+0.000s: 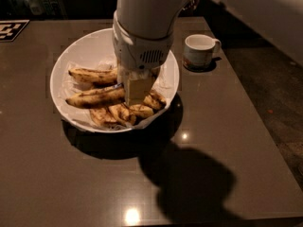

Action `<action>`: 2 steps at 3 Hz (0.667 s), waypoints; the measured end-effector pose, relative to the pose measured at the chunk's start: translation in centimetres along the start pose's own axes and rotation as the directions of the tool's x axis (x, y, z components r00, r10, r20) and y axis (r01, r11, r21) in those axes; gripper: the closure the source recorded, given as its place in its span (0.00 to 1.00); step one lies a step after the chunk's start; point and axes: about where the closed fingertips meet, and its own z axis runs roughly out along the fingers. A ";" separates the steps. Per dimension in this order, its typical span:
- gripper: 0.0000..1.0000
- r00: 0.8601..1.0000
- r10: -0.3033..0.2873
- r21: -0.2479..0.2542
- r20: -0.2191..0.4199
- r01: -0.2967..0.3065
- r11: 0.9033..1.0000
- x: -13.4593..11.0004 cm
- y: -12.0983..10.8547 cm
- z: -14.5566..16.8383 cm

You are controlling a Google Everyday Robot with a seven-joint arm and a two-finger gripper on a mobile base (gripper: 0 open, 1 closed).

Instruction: Pick banana from white bowl

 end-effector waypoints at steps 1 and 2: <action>1.00 0.998 -0.022 0.035 0.053 0.020 0.999 -0.2 1.7 -2.2; 1.00 0.995 -0.016 0.056 0.095 0.011 0.998 0.0 4.2 -4.0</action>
Offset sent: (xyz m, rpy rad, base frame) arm -0.0691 -0.0473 0.0216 0.1507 0.0175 0.0185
